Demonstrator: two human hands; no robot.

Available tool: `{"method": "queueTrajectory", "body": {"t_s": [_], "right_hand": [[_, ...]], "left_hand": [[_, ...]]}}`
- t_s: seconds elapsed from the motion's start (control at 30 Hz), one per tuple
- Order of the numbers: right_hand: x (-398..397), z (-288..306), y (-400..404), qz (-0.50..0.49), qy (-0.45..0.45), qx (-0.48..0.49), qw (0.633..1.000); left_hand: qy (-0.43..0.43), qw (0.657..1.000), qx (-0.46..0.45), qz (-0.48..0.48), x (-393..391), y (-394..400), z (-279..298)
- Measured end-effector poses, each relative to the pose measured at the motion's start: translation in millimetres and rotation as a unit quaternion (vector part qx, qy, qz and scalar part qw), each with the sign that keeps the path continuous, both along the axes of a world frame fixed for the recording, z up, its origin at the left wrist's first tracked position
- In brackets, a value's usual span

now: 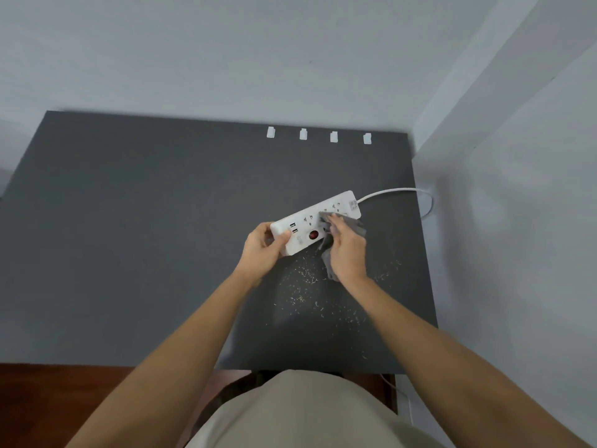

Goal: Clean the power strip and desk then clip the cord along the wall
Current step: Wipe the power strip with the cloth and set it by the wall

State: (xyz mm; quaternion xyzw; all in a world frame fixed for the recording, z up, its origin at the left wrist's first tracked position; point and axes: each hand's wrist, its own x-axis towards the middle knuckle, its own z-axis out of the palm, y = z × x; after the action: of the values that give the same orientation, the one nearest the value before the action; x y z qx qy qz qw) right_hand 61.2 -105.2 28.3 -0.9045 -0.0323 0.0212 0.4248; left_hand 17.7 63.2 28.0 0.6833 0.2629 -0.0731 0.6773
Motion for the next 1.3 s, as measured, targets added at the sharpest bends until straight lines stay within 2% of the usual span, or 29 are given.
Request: {"method": "queueTrajectory", "body": {"t_s": [0.03,0.07,0.13,0.17,0.2,0.27,0.3,0.33,0.4,0.43,0.47,0.5,0.53,0.57,0.6,0.67,0.7,0.73,0.77,0.83,0.9,0.93,1.03,1.1,1.17,1.23,1.3], "right_hand": [[-2,0,2,0.008,0.003,0.001,1.0],[-9,0,6,0.079,-0.01,-0.009,0.997],[-25,-4,1,0.256,-0.075,-0.042,0.963],[-21,-7,-8,0.288,-0.086,-0.061,0.952],[-12,-11,-16,0.26,-0.072,-0.072,0.96],[0,-9,-21,0.107,-0.019,-0.067,0.992],[-2,-5,-12,0.089,-0.015,-0.072,0.993],[-7,-2,-1,0.134,-0.034,-0.069,0.988],[-26,-7,13,0.289,-0.083,-0.065,0.952],[-25,-4,11,0.297,-0.068,-0.04,0.952],[-16,-2,7,0.234,-0.022,-0.01,0.972],[-3,-1,2,0.127,0.037,0.019,0.991],[9,0,-1,0.025,0.08,0.015,0.996],[13,-3,0,-0.011,0.08,-0.014,0.997],[12,-1,5,0.017,0.046,-0.047,0.998],[-3,0,19,0.191,-0.034,-0.06,0.979],[-4,-7,17,0.264,-0.054,-0.071,0.96],[2,-6,11,0.283,-0.046,-0.08,0.955],[15,-3,3,0.246,-0.022,-0.089,0.965],[44,11,-13,0.067,0.011,-0.096,0.993],[70,33,-26,-0.113,-0.025,-0.033,0.993],[79,45,-30,-0.165,-0.053,0.009,0.985],[95,68,-29,-0.262,-0.102,0.145,0.949],[86,66,-20,-0.281,-0.104,0.174,0.938],[63,45,-9,-0.194,-0.096,0.106,0.971],[36,19,-4,-0.032,-0.059,0.034,0.997],[20,0,-9,0.117,-0.01,-0.039,0.992]], "left_hand": [[0.011,0.999,-0.04,0.015,-1,-2,-1],[0.015,0.997,-0.076,0.029,-1,-3,-2],[0.012,0.991,-0.122,0.043,-1,-3,-4],[0.01,0.99,-0.133,0.043,-2,-2,-5],[0.009,0.989,-0.14,0.042,-3,-2,-5],[0.01,0.988,-0.148,0.039,-4,-3,-6],[0.013,0.987,-0.155,0.038,-4,-4,-6],[0.016,0.985,-0.165,0.04,-4,-4,-5],[0.02,0.983,-0.178,0.041,-3,-1,-5],[0.024,0.983,-0.176,0.037,-3,0,-5],[0.029,0.984,-0.172,0.034,-3,1,-5],[0.035,0.985,-0.165,0.033,-4,1,-5],[0.04,0.986,-0.16,0.034,-4,0,-6],[0.045,0.986,-0.157,0.036,-5,-2,-6],[0.049,0.986,-0.157,0.037,-5,-3,-6],[0.051,0.986,-0.156,0.041,-5,-2,-6],[0.052,0.985,-0.157,0.043,-6,0,-7],[0.054,0.985,-0.156,0.044,-8,1,-9],[0.054,0.986,-0.154,0.044,-11,2,-9],[0.043,0.988,-0.143,0.033,-16,2,-9],[0.036,0.99,-0.138,0.019,-16,2,-9],[0.037,0.989,-0.141,0.014,-16,3,-8],[0.055,0.985,-0.163,-0.013,-18,5,-7],[0.034,0.989,-0.136,-0.038,-22,6,-10],[0.013,0.995,-0.087,-0.056,-24,5,-12],[0.009,0.997,-0.058,-0.053,-23,3,-14],[0.004,0.999,-0.014,-0.048,-21,2,-14]]}}
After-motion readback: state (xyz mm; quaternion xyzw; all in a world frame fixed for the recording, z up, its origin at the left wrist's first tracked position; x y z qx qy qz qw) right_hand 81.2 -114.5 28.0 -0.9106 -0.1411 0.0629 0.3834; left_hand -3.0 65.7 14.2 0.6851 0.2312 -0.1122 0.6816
